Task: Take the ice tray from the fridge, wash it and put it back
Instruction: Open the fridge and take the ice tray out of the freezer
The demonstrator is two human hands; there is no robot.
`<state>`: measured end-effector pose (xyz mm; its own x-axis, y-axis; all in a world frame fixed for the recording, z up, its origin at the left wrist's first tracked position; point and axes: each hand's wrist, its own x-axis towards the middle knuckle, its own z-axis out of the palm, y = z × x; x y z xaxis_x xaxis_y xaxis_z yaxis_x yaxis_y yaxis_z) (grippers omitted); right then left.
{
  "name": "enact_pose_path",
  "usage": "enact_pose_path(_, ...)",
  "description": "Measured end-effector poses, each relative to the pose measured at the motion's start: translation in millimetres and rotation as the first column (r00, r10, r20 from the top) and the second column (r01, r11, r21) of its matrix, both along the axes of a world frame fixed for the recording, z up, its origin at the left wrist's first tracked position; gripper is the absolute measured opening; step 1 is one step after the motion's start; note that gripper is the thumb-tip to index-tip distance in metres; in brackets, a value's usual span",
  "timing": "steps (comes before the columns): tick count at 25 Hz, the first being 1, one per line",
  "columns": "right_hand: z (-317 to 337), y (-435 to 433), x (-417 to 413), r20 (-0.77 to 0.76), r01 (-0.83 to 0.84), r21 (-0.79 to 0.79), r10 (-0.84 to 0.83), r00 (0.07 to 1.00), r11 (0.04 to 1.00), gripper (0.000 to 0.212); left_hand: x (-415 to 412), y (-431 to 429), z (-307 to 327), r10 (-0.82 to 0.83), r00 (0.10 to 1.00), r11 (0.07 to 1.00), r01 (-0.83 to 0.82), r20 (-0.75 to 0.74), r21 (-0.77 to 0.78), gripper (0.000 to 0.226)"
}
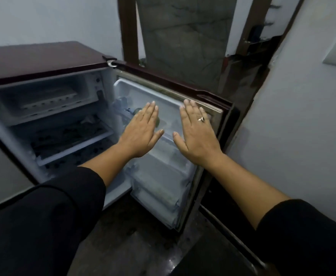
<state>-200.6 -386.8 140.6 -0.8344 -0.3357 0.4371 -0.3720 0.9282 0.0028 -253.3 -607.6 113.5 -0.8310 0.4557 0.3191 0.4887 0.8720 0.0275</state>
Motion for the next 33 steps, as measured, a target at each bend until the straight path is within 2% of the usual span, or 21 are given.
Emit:
enact_pose_path(7,-43,-126,-46,0.161,-0.202,0.026,0.195,0.967,0.979,0.079,18,-136,-32,0.275,0.96,0.961,-0.276,0.058,0.007,0.082)
enact_pose_path(14,-75,-238,-126,0.271,-0.319,0.031,0.3,0.915,0.947,0.08,-17,-263,-54,0.475,0.871,0.878,-0.478,0.124,-0.008,0.079)
enact_pose_path(28,-109,-351,-304,0.263,-0.465,0.014,0.445,0.856,0.885,0.081,-127,-382,-107,0.65,0.752,0.758,-0.652,0.115,-0.023,0.081)
enact_pose_path(33,-112,-393,-360,0.252,-0.508,0.017,0.488,0.836,0.861,0.081,-165,-410,-106,0.689,0.721,0.724,-0.689,0.073,-0.032,0.093)
